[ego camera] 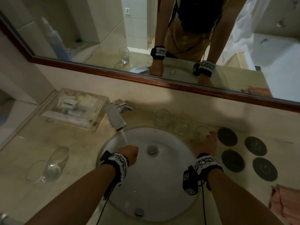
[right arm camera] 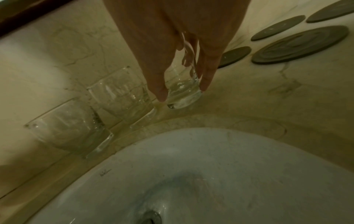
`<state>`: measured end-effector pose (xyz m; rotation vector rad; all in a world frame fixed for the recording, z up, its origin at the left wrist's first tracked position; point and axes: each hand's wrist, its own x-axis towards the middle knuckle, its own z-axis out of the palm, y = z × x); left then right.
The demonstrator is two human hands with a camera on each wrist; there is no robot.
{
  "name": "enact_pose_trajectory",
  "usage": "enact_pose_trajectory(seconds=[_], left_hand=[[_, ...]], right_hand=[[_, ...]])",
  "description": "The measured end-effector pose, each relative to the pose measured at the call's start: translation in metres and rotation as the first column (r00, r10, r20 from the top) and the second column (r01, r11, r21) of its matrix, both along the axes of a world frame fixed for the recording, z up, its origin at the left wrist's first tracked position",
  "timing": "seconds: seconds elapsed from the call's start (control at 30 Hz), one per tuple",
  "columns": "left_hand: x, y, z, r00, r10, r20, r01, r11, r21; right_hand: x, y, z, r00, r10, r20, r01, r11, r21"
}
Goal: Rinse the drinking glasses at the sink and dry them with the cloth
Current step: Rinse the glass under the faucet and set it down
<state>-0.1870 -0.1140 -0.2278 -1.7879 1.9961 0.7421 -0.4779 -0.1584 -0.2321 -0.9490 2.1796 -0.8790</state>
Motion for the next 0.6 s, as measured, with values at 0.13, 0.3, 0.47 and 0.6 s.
enact_pose_trajectory(seconds=[0.13,0.3,0.47,0.6], left_hand=[[-0.001,-0.002,-0.002,1.000,0.012,0.006,-0.012,1.000,-0.029],[-0.005,-0.005,-0.003,1.000,0.020,-0.008,-0.020,1.000,-0.024],[-0.008,-0.007,-0.001,1.000,0.022,-0.008,-0.022,0.999,-0.030],[-0.007,-0.006,0.007,1.000,0.027,-0.002,-0.027,0.999,-0.029]], right_hand=[[-0.007,-0.006,-0.005,1.000,-0.025,0.001,0.025,1.000,0.005],[-0.012,-0.012,-0.009,0.999,-0.012,-0.037,0.011,1.000,-0.011],[-0.007,-0.006,0.000,0.989,0.042,-0.142,-0.034,0.998,0.058],[0.011,0.009,0.018,0.829,0.195,-0.524,-0.140,0.980,0.143]])
